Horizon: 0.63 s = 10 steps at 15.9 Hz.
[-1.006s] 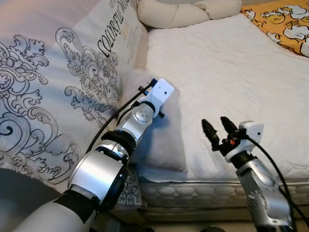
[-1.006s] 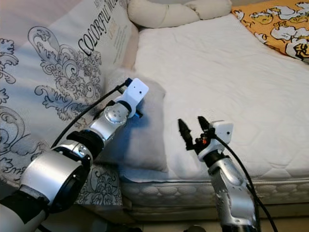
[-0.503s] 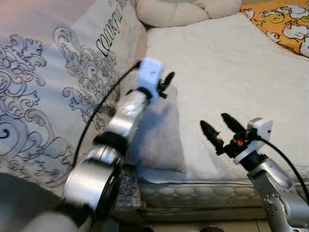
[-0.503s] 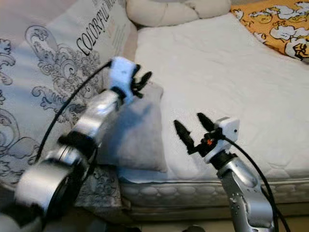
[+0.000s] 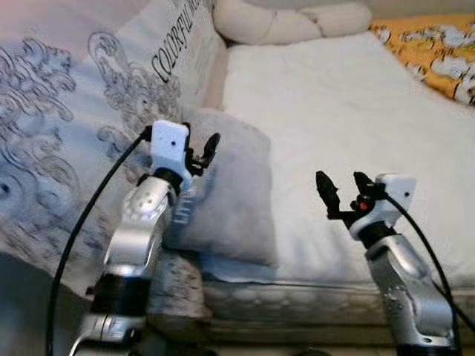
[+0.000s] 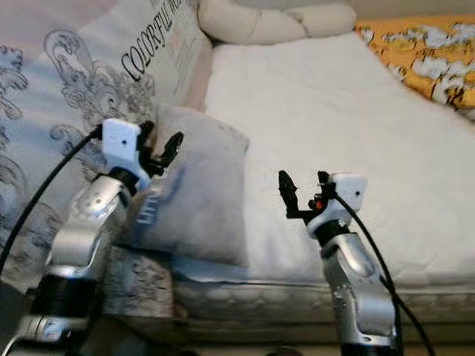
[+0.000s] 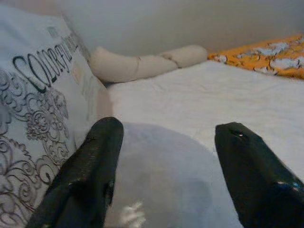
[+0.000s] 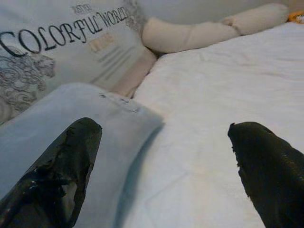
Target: Clean up the room
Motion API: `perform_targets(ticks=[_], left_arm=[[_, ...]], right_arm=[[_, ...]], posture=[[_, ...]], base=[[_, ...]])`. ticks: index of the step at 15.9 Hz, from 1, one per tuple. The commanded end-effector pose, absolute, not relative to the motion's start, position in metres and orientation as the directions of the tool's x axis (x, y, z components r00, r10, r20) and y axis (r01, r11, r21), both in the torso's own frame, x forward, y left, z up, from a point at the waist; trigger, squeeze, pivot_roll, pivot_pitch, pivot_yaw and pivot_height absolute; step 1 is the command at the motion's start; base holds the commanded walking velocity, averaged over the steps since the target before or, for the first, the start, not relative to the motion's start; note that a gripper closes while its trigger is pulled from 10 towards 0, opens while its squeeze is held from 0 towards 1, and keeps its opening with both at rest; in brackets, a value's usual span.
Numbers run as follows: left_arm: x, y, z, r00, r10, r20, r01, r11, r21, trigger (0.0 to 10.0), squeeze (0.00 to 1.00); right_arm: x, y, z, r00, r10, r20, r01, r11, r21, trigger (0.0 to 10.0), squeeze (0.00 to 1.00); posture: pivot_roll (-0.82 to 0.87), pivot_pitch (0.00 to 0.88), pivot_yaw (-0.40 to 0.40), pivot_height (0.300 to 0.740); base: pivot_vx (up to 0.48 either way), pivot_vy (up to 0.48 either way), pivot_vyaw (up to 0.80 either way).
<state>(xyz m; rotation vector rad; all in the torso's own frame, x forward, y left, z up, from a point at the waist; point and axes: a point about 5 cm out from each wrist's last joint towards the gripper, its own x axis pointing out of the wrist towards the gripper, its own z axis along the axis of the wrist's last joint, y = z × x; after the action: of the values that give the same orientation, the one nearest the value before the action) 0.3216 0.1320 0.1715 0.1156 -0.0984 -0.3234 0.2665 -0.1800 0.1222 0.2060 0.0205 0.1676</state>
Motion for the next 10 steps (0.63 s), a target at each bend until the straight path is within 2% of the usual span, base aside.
perform_targets(ticks=[1,5,8,10], left_arm=[[0.317,0.128,0.175,0.943,-0.327,0.065,0.311,0.933,0.181,10.0,0.81],[0.308,0.135,0.172,0.960,-0.277,0.032,0.270,0.952,0.146,10.0,0.80],[0.297,0.148,0.157,0.982,-0.189,-0.017,0.189,0.973,0.131,10.0,0.81],[0.293,0.155,0.150,0.986,-0.162,-0.042,0.166,0.977,0.134,10.0,0.80]], right_arm=[[0.267,-0.183,0.121,0.992,0.127,-0.017,-0.121,0.975,0.189,10.0,0.00],[0.270,-0.182,0.128,0.999,0.037,-0.020,-0.033,0.988,0.151,10.0,0.00],[0.258,-0.178,0.118,0.997,0.050,-0.056,-0.046,0.997,0.070,10.0,0.00],[0.255,-0.179,0.117,0.997,0.028,-0.066,-0.022,0.996,0.089,10.0,0.00]], posture=[[-0.07,0.000,0.071,0.740],[-0.10,0.000,0.072,0.740],[-0.10,0.000,0.049,0.740],[-0.11,0.000,0.051,0.740]], base=[[0.000,-0.480,0.00],[0.000,-0.465,0.00],[0.000,-0.464,0.00],[0.000,-0.463,0.00]])
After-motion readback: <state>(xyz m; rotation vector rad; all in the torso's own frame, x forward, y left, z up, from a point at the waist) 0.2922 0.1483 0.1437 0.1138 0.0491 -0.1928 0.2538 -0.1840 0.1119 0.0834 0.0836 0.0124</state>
